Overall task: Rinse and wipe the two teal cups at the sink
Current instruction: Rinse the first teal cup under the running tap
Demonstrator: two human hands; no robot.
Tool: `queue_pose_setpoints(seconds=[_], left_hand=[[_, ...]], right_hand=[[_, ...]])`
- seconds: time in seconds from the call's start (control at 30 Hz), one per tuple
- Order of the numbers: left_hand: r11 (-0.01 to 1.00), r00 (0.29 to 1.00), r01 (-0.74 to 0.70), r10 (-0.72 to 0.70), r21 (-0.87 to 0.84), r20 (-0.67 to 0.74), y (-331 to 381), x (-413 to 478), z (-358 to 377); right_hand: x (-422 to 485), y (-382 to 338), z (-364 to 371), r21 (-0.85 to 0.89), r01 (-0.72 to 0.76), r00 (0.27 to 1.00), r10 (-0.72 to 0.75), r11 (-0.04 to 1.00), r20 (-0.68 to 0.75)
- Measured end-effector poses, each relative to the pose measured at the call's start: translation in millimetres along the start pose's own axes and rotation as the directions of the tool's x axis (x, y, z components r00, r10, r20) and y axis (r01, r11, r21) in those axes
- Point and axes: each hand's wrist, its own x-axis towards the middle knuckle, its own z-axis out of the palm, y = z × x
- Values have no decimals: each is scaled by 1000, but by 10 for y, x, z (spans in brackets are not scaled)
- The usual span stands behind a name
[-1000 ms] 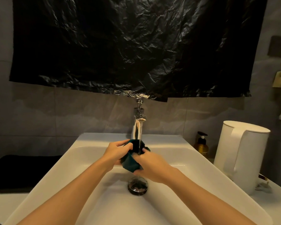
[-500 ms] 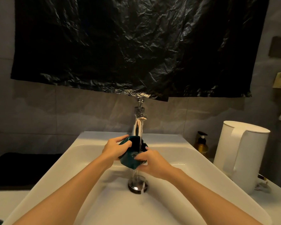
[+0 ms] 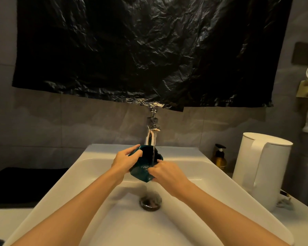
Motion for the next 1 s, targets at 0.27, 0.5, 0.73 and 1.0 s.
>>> queue_pose_setpoints(seconds=[0.27,0.5,0.73,1.0], left_hand=[[992,992,-79,88,-100,87,-91,-100,115],[993,994,-88,92,-80,56,-70,-70,56],[992,995,-90,94,-88,34,5,-40,-31],[993,990,20,-4,-112,142,9,-101,52]], right_hand=[[35,-93,35,468,-49,977,139,882,-160],[-18,-1,71,334,-33,992,71,942,-103],[-52,166,56,259,91,977,-36,962,-209],[24,93,10,65,66,977,-51,996,-206]])
